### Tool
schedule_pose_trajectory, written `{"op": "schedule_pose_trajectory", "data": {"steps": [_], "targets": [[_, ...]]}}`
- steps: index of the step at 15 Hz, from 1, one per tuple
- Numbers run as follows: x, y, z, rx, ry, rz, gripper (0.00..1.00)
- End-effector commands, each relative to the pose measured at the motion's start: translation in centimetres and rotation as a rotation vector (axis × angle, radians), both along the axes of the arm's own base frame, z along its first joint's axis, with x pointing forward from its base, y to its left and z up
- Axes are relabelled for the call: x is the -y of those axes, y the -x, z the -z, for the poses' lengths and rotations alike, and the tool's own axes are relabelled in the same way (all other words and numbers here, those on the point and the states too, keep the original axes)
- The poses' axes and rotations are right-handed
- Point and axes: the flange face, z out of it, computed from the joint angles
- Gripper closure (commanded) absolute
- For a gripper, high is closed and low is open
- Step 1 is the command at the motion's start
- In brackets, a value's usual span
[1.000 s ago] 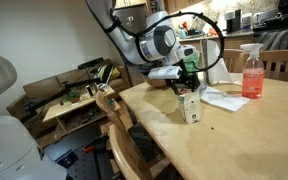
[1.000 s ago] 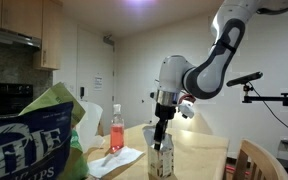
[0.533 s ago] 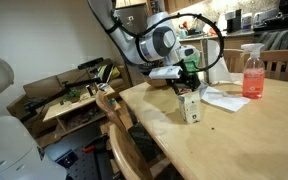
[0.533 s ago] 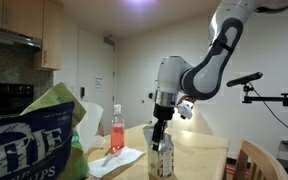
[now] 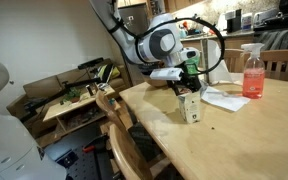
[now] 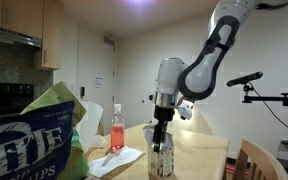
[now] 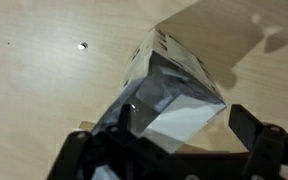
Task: Open the white box and remove one tea bag from the box and place it on the table
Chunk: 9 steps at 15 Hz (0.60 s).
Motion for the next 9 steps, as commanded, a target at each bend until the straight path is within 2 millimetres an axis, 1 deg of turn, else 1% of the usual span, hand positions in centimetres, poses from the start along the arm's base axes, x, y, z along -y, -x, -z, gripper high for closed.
{"op": "schedule_pose_trajectory", "data": {"steps": [1,5,9], "targets": [[-0.38,-0.16,-0.15,0.003,-0.005,-0.014,0.0],[-0.7,-0.3,0.02,-0.007,-0.012,-0.013,0.0],[-0.55,-0.32,0.38,-0.018,-0.029,-0.006,0.0]]}}
